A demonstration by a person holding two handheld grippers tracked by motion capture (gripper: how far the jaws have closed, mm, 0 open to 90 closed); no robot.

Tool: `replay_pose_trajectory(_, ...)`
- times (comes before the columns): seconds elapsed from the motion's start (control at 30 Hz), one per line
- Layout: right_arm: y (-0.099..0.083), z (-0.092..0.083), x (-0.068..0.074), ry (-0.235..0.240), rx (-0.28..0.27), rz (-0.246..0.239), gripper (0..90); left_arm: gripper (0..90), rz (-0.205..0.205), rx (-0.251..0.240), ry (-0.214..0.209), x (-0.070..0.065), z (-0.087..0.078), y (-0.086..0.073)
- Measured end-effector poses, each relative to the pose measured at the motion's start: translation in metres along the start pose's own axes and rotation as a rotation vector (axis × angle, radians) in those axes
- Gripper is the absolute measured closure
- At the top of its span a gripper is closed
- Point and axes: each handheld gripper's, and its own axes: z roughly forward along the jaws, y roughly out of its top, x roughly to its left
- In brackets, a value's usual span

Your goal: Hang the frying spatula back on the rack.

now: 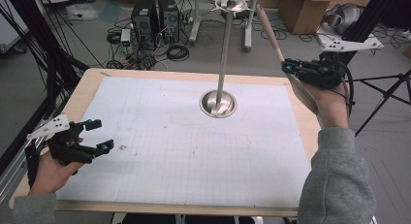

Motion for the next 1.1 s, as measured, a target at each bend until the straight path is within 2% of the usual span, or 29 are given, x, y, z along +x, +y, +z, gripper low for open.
replay_pose_trajectory(1.1, 0.001, 0.021, 0.004, 0.014, 0.049, 0.003, 77.8, 2.2, -0.004, 0.004, 0.006, -0.001, -0.003, -0.001)
